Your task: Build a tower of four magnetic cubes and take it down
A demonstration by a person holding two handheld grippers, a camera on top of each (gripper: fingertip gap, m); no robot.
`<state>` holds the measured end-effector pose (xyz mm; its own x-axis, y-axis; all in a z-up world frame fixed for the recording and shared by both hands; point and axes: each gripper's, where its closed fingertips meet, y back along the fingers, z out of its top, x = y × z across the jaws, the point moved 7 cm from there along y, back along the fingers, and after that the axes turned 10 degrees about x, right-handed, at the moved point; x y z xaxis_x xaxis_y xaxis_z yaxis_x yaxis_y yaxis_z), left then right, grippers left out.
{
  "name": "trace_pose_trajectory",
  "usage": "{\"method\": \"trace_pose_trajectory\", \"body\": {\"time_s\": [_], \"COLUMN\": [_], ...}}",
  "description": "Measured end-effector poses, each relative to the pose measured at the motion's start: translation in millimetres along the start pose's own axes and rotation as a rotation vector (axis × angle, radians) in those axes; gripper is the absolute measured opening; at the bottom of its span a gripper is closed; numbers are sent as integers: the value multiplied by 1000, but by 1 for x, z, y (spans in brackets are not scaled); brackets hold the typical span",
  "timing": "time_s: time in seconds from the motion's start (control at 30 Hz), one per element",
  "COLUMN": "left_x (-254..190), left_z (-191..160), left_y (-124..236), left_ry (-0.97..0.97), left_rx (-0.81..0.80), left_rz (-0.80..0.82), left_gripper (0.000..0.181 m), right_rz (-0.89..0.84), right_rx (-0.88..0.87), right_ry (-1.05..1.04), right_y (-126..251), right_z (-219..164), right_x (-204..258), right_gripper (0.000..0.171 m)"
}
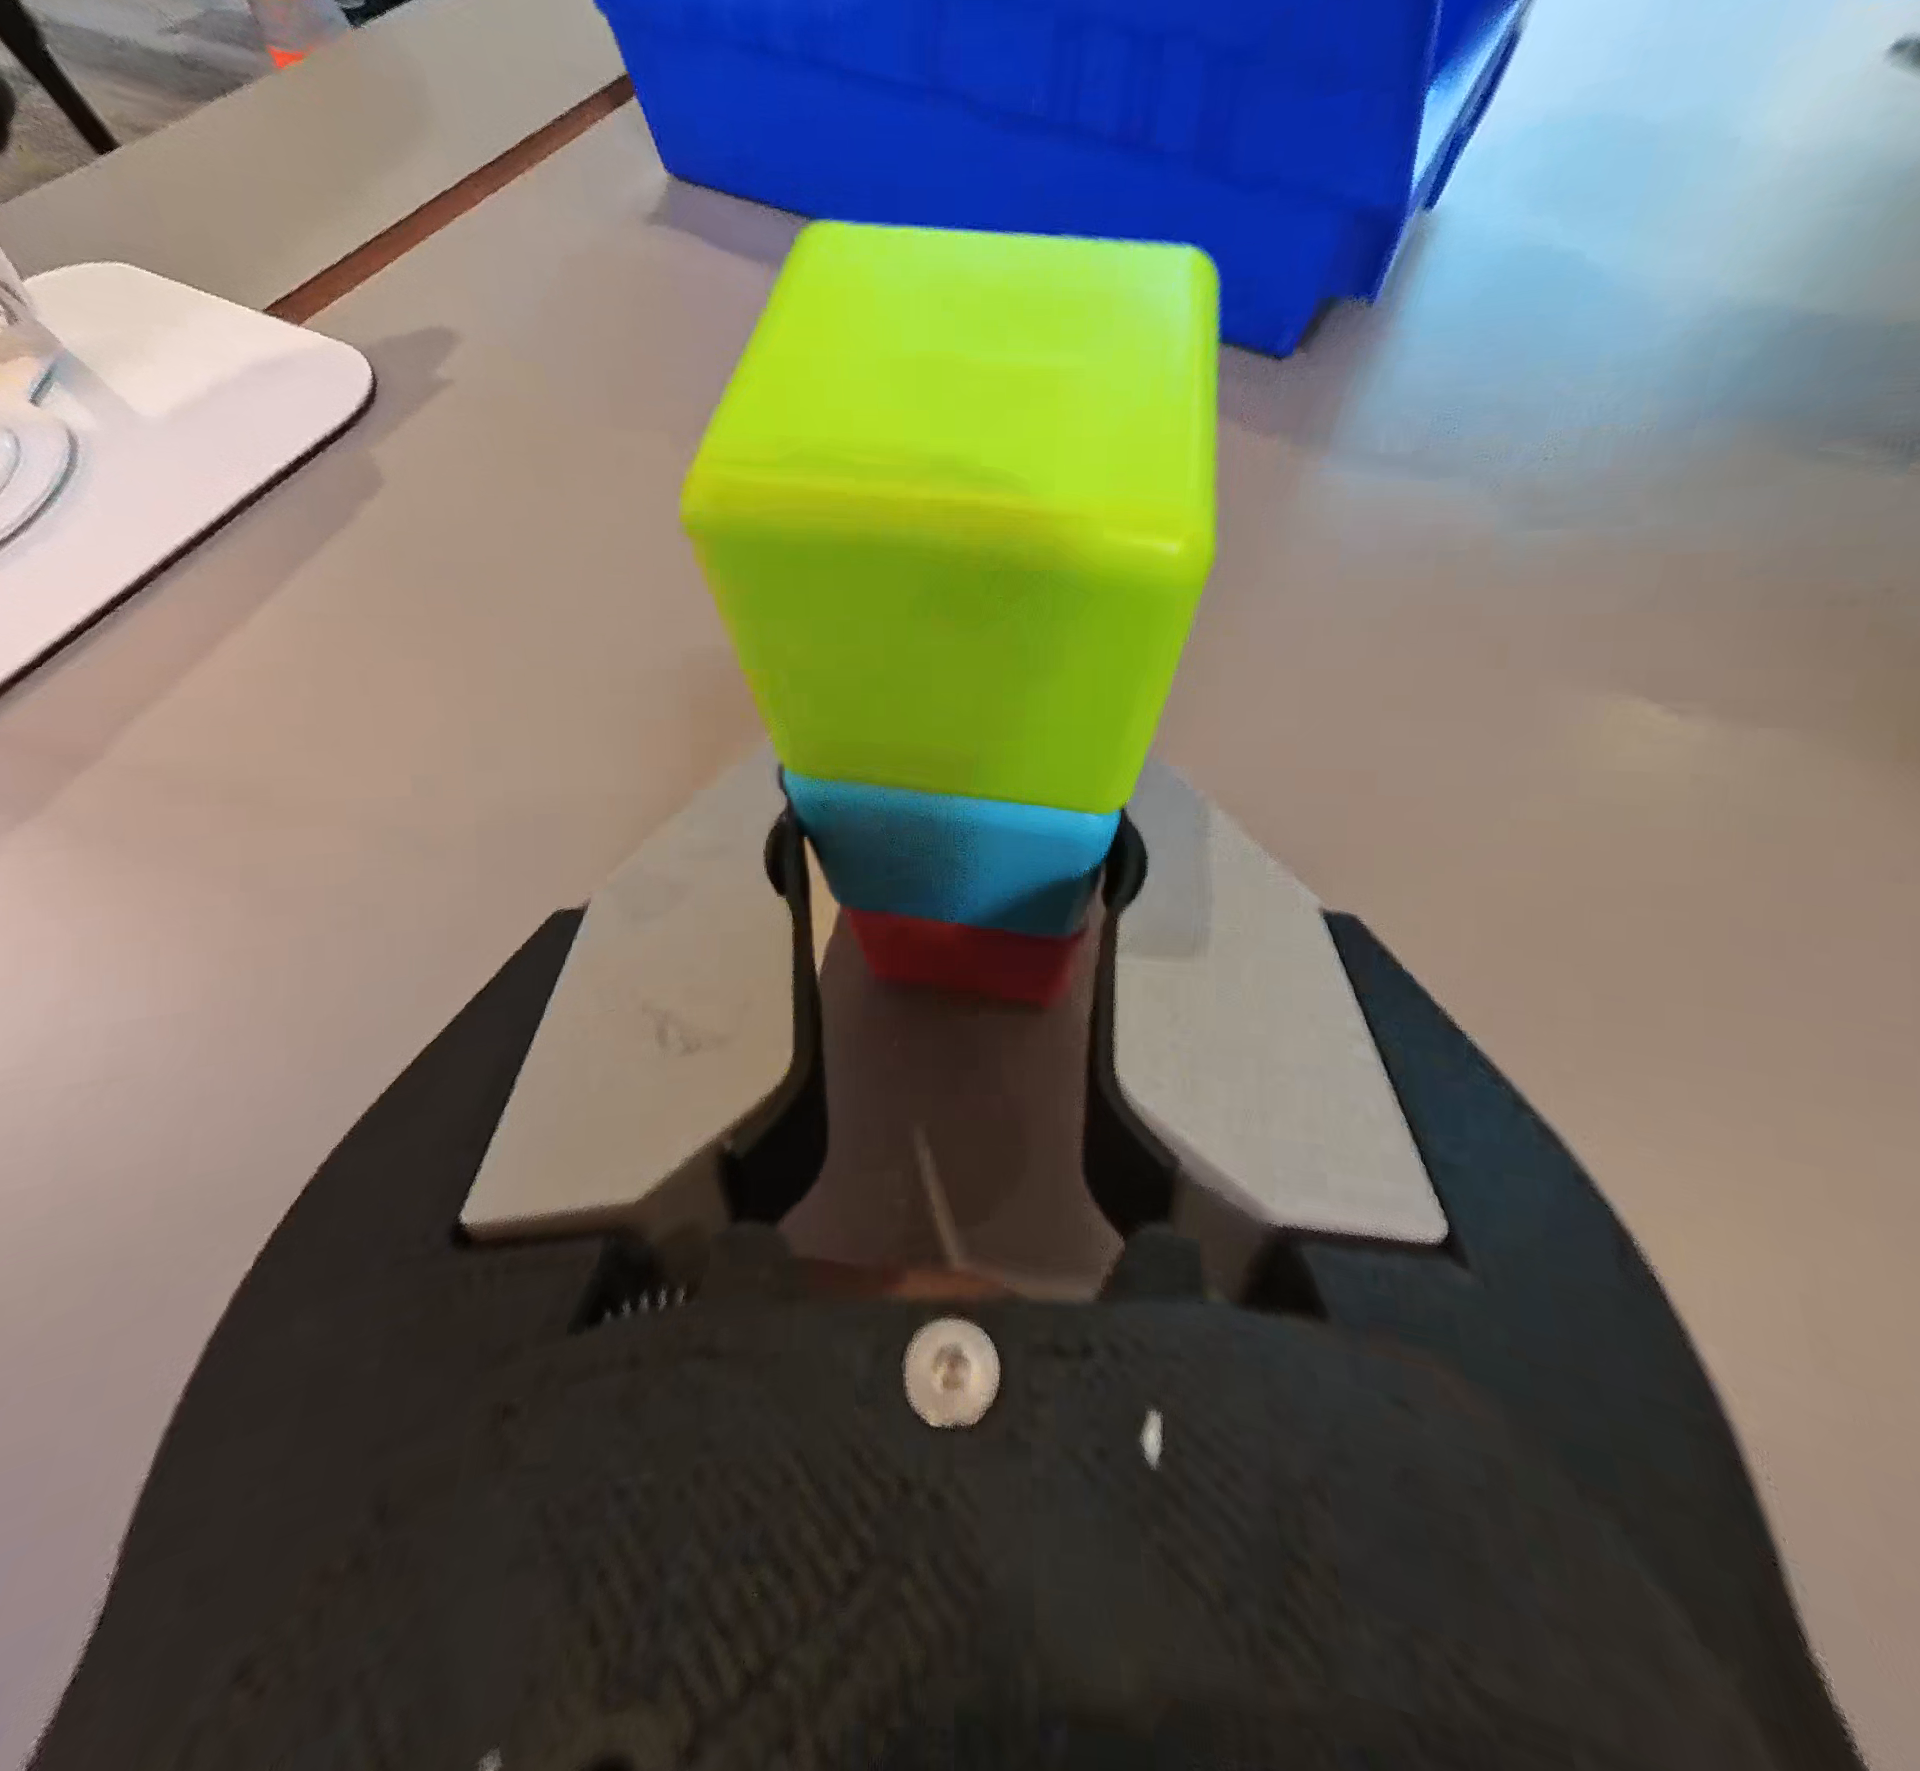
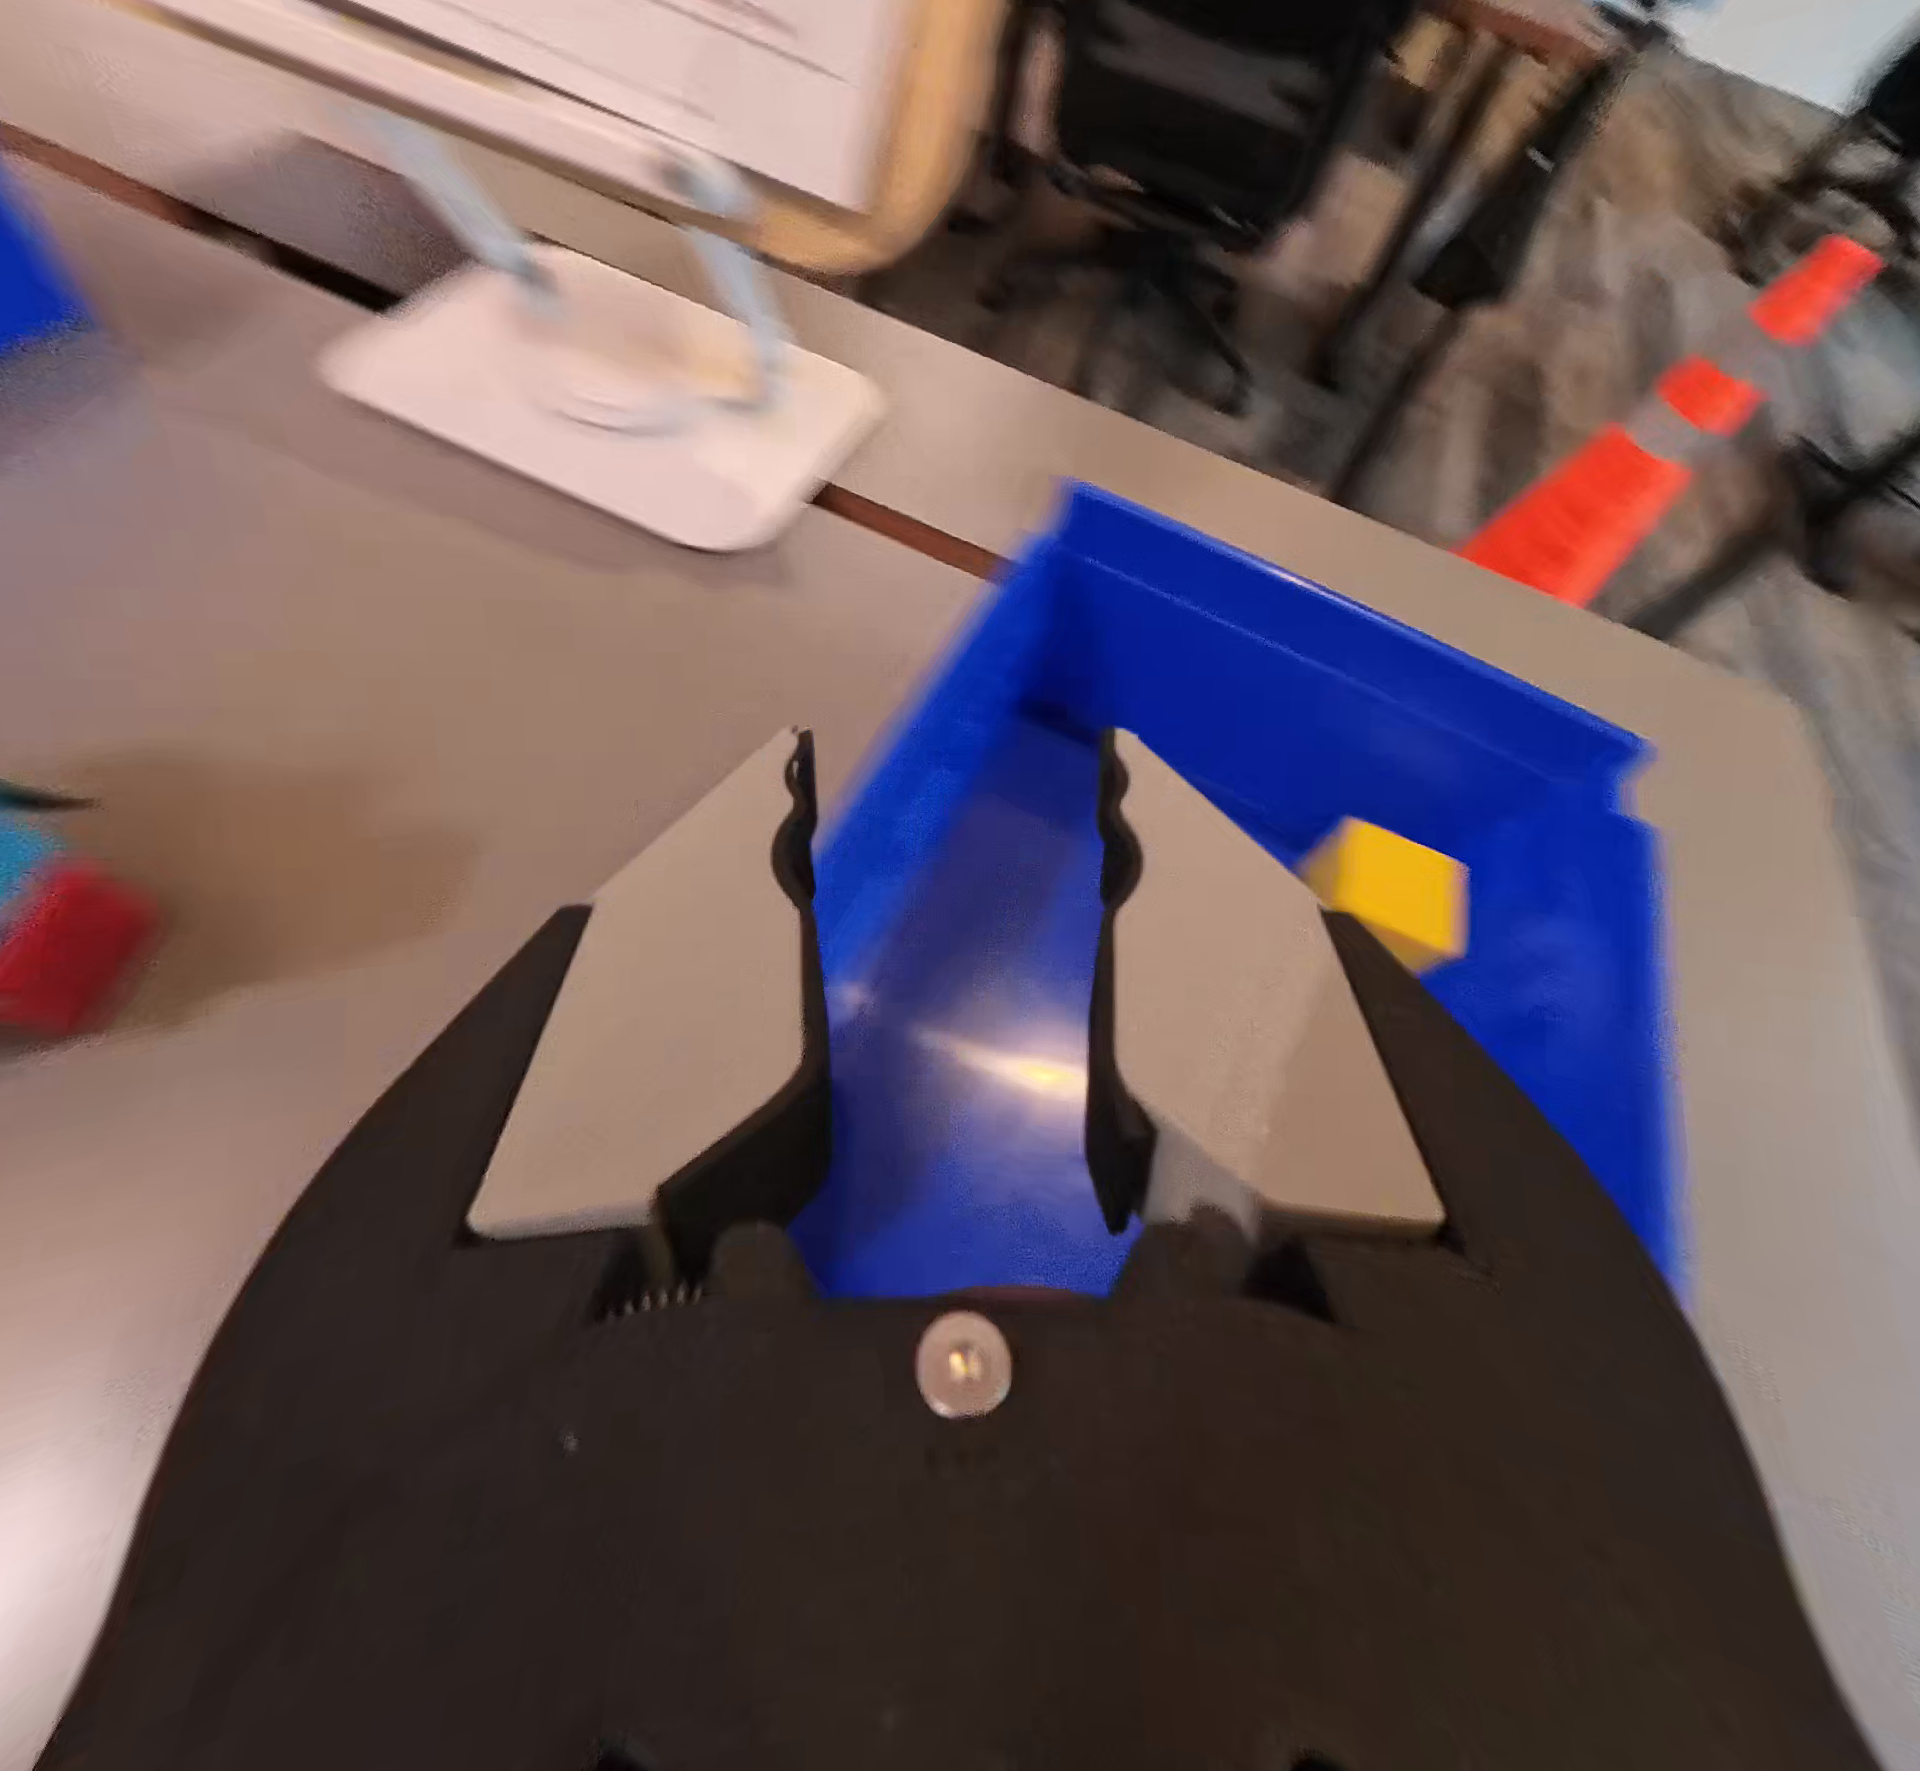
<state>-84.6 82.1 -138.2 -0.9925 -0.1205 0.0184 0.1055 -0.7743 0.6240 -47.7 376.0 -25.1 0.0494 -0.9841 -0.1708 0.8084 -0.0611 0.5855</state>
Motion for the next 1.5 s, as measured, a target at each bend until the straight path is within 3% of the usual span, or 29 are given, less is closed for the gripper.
{"method": "trace_pose_trajectory", "body": {"time_s": [0.2, 0.33, 0.43, 0.57, 0.73, 0.93, 1.17, 1.33, 1.5], "left_x": [1, 1, -2, -3, -3, 1, -3, -1, -3], "left_z": [-1, 0, 1, 1, -1, -3, -2, -1, -1], "left_y": [-3, -2, -3, -3, -1, 2, -1, -2, -2], "left_ry": [-2, -14, -29, -29, -13, 43, 4, 14, 4], "left_rx": [25, 23, 23, 25, 17, 9, 22, 20, 22], "left_rz": [39, 90, 106, 103, 43, -27, -7, -14, -24], "left_gripper": [52, 52, 52, 52, 52, 52, 52, 52, 52], "right_rz": [381, 386, 336, 291, 393, 514, 224, 61, 26], "right_rx": [-90, -133, -149, -114, -112, -225, -258, -46, 181], "right_ry": [64, 119, 129, 115, 111, -50, -198, -331, -335], "right_y": [29, 20, 4, -18, -20, 14, 45, -2, -76], "right_z": [-3, -8, -6, -5, -5, 4, 4, -9, -18], "right_x": [151, 217, 241, 249, 245, 204, 75, -18, -44], "right_gripper": [63, 67, 69, 56, 54, 53, 53, 54, 54]}}
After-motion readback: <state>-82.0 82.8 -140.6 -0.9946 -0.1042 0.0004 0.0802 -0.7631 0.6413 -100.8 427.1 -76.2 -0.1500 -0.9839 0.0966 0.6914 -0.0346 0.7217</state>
